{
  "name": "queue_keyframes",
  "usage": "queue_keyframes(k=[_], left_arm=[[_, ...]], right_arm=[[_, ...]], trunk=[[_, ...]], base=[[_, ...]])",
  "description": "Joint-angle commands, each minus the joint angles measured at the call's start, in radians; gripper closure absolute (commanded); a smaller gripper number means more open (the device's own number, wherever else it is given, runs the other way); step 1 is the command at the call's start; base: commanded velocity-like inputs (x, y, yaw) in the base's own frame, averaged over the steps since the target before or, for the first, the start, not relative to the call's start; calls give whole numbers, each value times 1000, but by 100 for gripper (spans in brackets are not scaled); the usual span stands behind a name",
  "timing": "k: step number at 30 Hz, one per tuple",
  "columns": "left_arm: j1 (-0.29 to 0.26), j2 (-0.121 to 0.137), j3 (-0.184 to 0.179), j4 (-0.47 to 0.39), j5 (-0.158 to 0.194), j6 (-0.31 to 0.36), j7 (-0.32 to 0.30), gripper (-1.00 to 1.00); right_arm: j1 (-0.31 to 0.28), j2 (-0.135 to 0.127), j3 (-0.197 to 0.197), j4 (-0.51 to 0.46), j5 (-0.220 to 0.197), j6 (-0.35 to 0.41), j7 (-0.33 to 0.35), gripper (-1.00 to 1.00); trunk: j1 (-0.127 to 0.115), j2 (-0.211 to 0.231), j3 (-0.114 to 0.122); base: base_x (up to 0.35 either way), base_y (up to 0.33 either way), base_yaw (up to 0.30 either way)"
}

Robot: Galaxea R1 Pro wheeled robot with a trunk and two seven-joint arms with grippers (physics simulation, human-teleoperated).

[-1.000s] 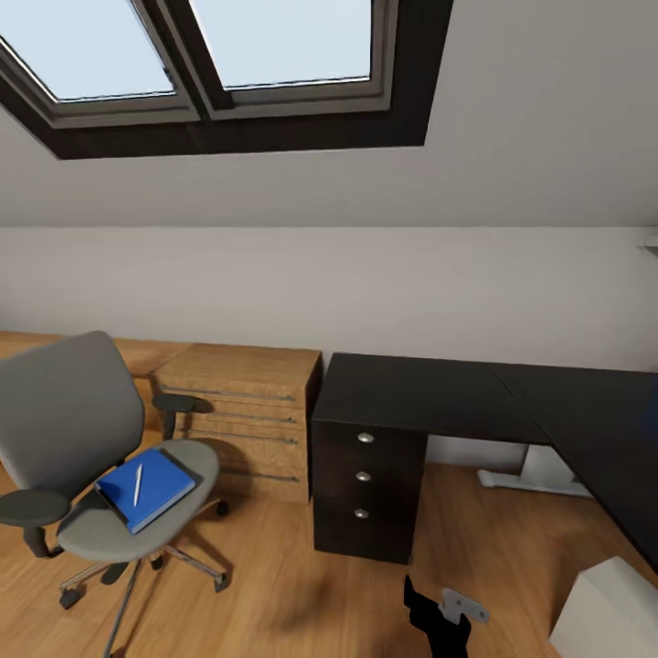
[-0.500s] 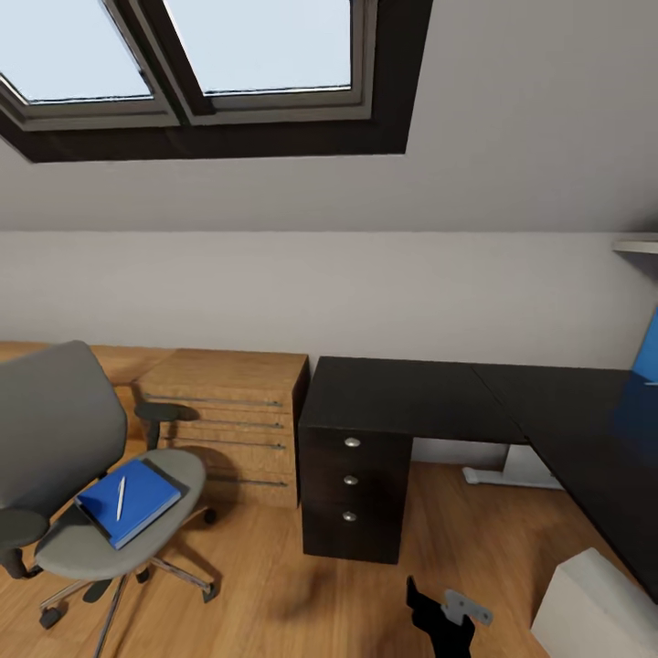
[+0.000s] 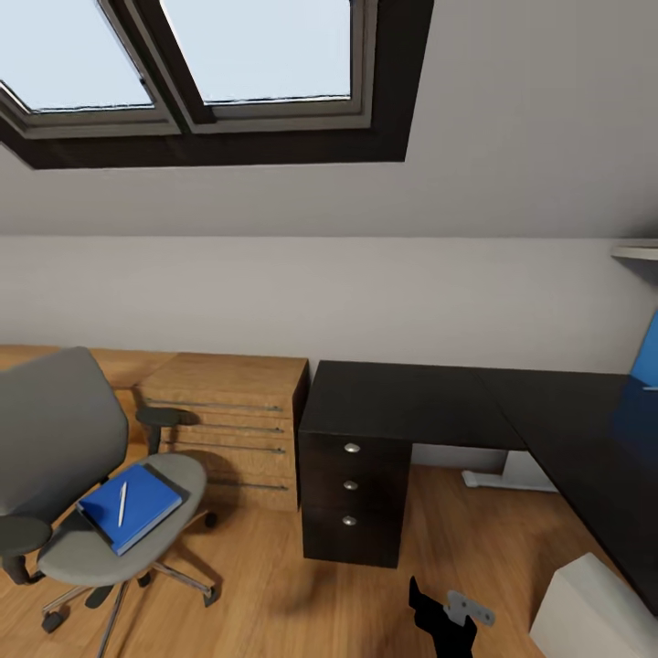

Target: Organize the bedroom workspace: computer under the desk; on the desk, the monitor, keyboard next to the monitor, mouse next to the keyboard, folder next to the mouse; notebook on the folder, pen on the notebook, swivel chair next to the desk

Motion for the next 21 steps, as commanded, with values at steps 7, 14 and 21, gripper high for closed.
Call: queue_keyframes(k=[7, 14, 21], left_arm=[[-1, 0, -8, 0, 11, -4, 6, -100], [-1, -23, -9, -100, 12, -138, 5, -100], [-1, -44, -10, -624, 11, 187, 28, -100]], right_arm=[[-1, 4, -3, 2, -8, -9, 10, -100], [-2, -1, -3, -300, -9, 63, 8, -100], [-3, 5, 0, -797, -11, 680, 6, -100]], trunk=[[-27, 49, 21], [-54, 98, 43], [-81, 147, 65]], base=[[0, 0, 0], [0, 0, 0], [0, 0, 0]])
